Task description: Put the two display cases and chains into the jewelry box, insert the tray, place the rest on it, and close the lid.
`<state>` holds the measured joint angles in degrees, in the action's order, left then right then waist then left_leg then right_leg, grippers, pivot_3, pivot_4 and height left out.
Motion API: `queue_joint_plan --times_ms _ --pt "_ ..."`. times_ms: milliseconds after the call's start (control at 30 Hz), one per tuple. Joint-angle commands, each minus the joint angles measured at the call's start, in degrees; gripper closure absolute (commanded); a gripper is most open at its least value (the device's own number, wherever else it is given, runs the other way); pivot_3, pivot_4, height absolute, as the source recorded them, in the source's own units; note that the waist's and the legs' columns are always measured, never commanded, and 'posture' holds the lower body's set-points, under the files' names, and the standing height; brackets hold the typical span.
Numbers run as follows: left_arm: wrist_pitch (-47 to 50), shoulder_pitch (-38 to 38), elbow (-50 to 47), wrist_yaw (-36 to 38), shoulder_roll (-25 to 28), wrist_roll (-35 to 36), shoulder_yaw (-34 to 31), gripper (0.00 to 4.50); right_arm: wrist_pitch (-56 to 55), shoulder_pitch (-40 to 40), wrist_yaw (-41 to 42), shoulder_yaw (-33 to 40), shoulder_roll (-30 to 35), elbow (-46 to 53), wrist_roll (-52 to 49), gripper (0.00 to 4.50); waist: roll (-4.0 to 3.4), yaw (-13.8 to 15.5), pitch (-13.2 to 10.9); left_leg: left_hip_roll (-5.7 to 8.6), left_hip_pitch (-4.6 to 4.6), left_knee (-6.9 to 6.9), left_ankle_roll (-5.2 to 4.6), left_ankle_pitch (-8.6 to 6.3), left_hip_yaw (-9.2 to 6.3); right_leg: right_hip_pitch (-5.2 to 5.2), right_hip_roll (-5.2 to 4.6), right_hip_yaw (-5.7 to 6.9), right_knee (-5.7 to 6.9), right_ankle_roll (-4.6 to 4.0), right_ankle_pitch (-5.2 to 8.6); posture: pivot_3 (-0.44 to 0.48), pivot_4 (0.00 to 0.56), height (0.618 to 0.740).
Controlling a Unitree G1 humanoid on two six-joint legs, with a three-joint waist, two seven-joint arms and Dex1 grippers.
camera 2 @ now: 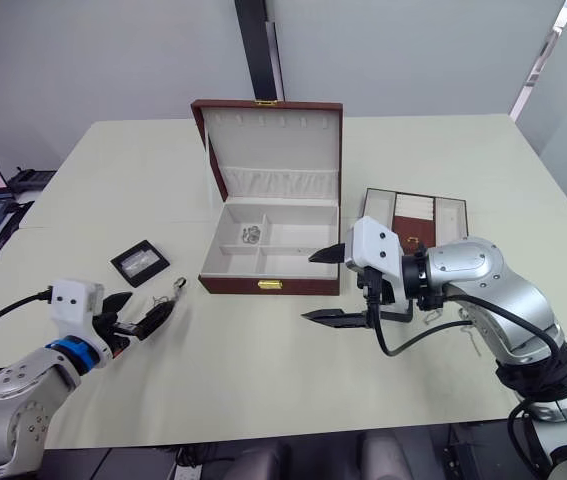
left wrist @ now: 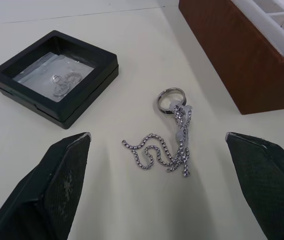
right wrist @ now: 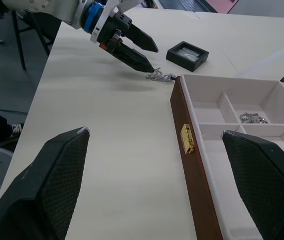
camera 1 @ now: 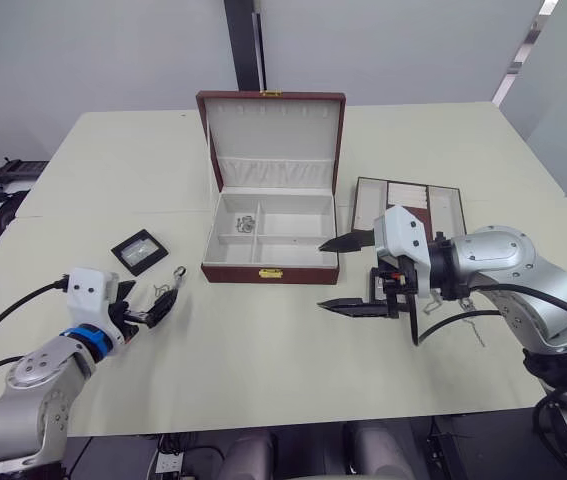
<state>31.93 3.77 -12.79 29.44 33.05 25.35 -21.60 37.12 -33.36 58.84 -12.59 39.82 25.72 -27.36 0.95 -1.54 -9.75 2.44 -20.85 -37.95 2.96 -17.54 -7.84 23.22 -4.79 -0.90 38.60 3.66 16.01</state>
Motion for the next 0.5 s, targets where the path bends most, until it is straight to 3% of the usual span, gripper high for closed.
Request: queue_joint_plan --times_ms 33,500 --pt "0.3 -1.6 -0.5 -0.8 0.5 -1.3 1.6 0.02 0.1 -1.6 -0.8 0.2 -0.5 1.2 0.4 0.0 0.0 0.0 0.0 0.0 0.0 0.0 0.0 0.0 0.0 0.0 0.0 0.0 0.0 0.0 0.0 0.0 0.15 0.74" --pt "5.2 -4.4 -0.1 -5.4 -0.6 -3.2 4.3 0.02 0.3 -2.1 -1.1 -0.4 -1.2 0.6 1.8 0.0 0.0 -0.1 0.0 0.0 0.0 0.01 0.01 0.01 -0.01 0.04 0.02 -0.01 0.01 0.0 0.0 0.0 0.15 0.74"
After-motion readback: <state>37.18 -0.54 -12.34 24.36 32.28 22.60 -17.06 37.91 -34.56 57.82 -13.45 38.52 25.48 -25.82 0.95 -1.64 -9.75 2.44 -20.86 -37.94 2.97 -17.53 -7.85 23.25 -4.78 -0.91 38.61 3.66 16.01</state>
